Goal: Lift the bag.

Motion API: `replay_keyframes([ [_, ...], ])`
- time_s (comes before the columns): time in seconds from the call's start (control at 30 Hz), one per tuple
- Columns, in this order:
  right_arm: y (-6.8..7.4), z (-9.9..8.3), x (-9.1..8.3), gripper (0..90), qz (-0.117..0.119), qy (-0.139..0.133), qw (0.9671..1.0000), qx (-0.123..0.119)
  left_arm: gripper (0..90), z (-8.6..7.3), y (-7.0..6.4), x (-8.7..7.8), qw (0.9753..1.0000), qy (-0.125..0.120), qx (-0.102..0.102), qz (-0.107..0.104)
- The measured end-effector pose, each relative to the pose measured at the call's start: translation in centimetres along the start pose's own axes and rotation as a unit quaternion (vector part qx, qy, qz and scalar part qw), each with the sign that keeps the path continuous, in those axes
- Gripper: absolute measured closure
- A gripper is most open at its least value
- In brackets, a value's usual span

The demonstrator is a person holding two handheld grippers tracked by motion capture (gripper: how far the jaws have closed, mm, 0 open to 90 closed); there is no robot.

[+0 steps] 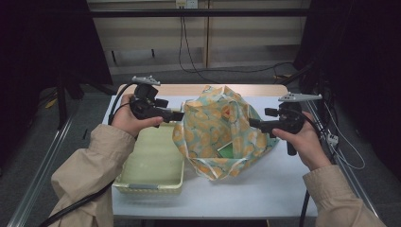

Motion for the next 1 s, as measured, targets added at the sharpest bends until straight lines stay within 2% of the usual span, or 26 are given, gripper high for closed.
replay_keyframes([
  [0.1,-0.2,-1.2,-0.1,15.8,-0.007,0.003,0.9999,-0.006,9.7,-0.9,0.2,-0.6,0.9999,-0.004,0.009,0.006],
  [0.17,0.0,-1.9,-0.2,15.7,-0.001,-0.001,1.0000,-0.008,8.2,-1.6,0.3,-1.0,0.9999,-0.015,0.007,0.002],
  [0.23,0.2,-2.6,-0.3,15.6,-0.004,-0.002,0.9999,-0.015,8.0,-2.3,0.3,-1.5,0.9996,-0.024,0.013,0.005],
  [0.47,0.6,-5.1,-0.2,15.5,0.001,0.011,0.9998,-0.017,7.8,-5.2,0.2,-1.8,0.9994,-0.002,0.032,0.016],
  [0.77,0.4,-7.8,-0.4,15.5,-0.007,0.017,0.9996,-0.020,8.2,-8.5,0.3,-3.0,0.9989,-0.013,0.035,0.028],
  [0.83,0.5,-8.4,-0.5,15.5,-0.005,0.017,0.9996,-0.022,8.2,-9.4,0.3,-3.4,0.9990,-0.013,0.029,0.031],
  [0.87,0.5,-8.8,-0.5,15.5,-0.008,0.019,0.9995,-0.023,8.2,-9.8,0.3,-3.6,0.9987,-0.013,0.033,0.036],
  [0.93,0.5,-9.5,-0.6,15.5,-0.012,0.025,0.9992,-0.028,8.1,-10.6,0.2,-3.8,0.9989,-0.016,0.028,0.035],
  [1.0,0.6,-10.2,-0.6,15.5,-0.016,0.030,0.9989,-0.032,8.1,-11.4,0.0,-4.0,0.9989,-0.007,0.026,0.038],
])
Point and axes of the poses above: each handheld gripper's, and its own axes: x roughly forward along the jaws, z roughly out of its top, y roughly to its left, the point moved 4 cm from there along x, roughly forward along the jaws, and after that the axes turned 3 degrees about y, right-handed, at the moved point
